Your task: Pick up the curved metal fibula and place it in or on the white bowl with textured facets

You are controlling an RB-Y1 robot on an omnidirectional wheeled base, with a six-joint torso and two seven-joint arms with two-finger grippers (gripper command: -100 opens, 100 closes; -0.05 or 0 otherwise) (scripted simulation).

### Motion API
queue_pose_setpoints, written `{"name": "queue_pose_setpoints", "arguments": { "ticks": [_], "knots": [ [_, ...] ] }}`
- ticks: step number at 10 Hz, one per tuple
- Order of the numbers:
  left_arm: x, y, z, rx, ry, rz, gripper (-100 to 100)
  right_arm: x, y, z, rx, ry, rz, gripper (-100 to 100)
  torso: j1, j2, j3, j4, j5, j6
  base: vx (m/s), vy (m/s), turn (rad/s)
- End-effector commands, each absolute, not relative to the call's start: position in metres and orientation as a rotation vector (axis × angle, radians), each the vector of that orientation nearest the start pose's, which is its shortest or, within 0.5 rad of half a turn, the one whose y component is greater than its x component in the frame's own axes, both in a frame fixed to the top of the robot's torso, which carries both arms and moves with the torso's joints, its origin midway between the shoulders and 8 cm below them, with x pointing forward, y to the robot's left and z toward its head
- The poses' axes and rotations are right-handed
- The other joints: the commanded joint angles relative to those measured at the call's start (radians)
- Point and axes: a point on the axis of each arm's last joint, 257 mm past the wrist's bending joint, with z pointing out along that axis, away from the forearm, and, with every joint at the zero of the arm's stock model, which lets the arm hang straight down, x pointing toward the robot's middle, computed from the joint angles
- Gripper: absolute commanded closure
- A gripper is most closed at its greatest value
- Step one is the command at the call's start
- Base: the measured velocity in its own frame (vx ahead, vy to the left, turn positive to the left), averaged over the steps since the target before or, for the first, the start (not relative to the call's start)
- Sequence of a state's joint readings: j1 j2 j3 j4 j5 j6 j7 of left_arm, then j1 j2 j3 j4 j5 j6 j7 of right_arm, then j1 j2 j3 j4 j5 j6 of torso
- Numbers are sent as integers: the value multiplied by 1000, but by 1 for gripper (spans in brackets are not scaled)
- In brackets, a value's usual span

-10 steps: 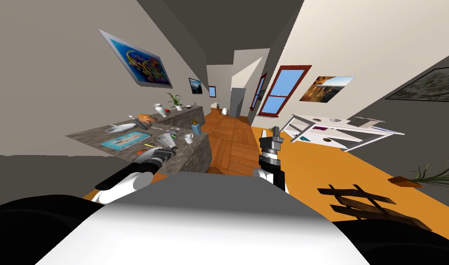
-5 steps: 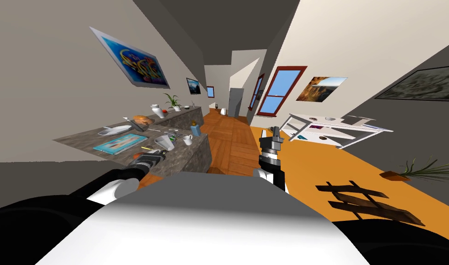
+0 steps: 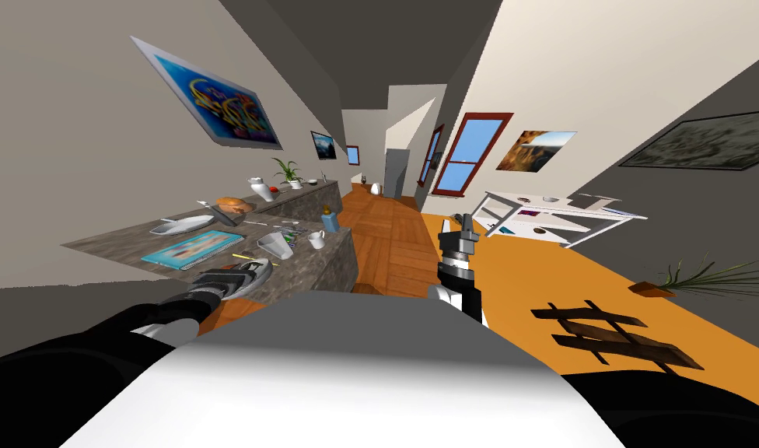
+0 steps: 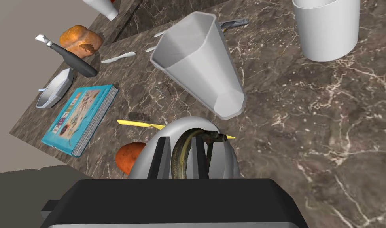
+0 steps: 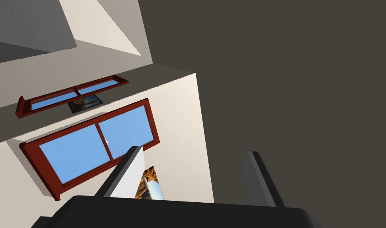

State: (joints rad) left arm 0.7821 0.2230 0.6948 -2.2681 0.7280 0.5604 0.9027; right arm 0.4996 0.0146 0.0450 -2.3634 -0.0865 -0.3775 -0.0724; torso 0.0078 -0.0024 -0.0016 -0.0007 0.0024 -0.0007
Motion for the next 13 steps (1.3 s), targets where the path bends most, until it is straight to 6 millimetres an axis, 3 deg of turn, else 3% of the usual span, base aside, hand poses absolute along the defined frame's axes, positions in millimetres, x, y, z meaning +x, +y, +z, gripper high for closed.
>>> {"name": "queue_pose_setpoints", "arguments": {
  "ticks": [1,3,4,5,9,10,11,13],
  "knots": [
    [214,576,-191,-2165,66,-1196,100,348,-274,38,785,555,1466,0,0,0,0,0,0,0,32,48,-51],
    [192,593,-184,-2146,55,-1136,100,348,-274,38,785,555,1466,0,0,0,0,0,0,0,36,50,-52],
    [198,588,-186,-2154,58,-1157,100,348,-274,38,785,555,1466,0,0,0,0,0,0,0,14,32,0],
    [197,590,-185,-2150,58,-1152,-100,348,-274,38,785,555,1466,0,-2,0,0,0,0,1,1,7,1],
    [197,589,-185,-2150,58,-1153,-100,348,-274,38,785,555,1466,0,-4,1,1,0,0,1,0,0,0],
    [197,589,-185,-2150,58,-1153,0,348,-274,38,785,555,1466,0,-5,1,1,0,0,1,0,0,0],
    [193,586,-172,-2148,59,-1157,-100,348,-274,38,785,555,1466,0,-5,1,1,0,-1,1,17,12,32],
    [190,582,-160,-2146,62,-1161,-100,348,-274,38,785,555,1466,0,-3,-1,0,0,0,1,34,22,26]
  ]
}}
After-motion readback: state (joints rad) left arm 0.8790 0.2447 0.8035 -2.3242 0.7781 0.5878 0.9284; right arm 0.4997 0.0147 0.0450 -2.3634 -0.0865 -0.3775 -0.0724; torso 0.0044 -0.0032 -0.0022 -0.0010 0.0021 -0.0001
